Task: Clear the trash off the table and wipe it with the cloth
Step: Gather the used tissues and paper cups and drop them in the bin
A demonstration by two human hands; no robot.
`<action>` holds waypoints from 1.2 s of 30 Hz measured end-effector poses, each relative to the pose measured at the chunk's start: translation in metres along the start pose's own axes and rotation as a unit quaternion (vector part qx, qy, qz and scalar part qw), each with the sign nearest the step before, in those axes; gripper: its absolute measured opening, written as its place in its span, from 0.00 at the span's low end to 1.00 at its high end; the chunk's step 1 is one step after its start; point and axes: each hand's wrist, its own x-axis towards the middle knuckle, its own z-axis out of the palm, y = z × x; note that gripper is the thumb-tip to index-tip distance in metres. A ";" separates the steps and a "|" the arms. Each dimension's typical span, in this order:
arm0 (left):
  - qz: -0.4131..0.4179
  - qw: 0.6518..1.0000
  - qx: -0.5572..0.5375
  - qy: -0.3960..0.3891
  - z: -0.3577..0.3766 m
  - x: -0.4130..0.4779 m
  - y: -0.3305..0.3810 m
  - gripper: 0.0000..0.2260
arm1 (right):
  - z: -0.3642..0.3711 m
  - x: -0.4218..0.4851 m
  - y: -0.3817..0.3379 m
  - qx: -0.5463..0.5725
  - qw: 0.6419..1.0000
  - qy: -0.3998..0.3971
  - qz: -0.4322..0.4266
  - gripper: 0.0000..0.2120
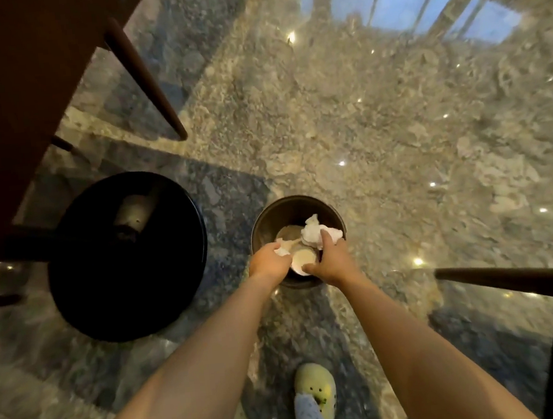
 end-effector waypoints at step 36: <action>0.127 0.957 0.259 0.009 -0.416 -0.351 0.039 0.18 | -0.187 -0.350 -0.446 -0.542 0.796 -0.244 -0.114 0.25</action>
